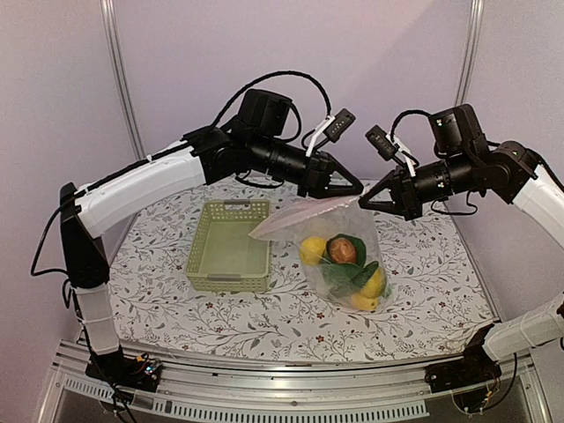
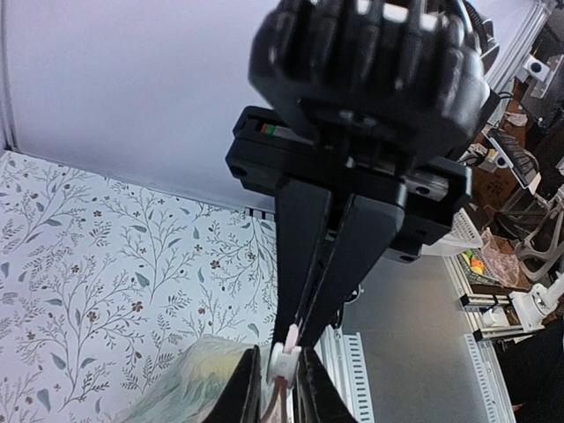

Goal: Place the food in the zip-top bag and seal the zipper
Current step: Zip the zipper of the food storage bag.

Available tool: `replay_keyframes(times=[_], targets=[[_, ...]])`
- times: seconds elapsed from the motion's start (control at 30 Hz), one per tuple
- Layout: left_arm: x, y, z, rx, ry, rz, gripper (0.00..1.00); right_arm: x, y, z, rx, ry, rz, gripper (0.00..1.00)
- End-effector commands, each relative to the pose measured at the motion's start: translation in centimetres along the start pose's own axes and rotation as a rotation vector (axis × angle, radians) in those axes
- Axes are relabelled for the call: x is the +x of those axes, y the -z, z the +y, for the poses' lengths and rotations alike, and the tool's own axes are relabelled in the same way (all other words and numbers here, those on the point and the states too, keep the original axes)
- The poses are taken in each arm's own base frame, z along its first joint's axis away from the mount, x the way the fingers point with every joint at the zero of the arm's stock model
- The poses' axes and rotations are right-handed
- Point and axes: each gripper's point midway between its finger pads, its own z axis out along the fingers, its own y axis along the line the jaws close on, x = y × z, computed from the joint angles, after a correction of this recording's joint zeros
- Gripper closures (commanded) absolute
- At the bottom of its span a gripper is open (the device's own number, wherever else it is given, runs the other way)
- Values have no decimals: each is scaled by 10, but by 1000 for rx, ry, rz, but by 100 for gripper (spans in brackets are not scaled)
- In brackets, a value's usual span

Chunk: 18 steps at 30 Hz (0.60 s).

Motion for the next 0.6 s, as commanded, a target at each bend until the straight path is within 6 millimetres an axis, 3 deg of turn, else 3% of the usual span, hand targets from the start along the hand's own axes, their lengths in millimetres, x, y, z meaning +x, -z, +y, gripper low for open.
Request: replay_keyframes(times=[0.0,0.13,0.57], targets=[[-1,-1,11,11,12,-21,85,-12,-1,4,-18,28,-29,100],[1,-1,12,12,19,-16,80,-16,-1,3,-17,24,-42,100],[10,0,16,5,42,0,85,-22,2,3,-8,20,-58,100]])
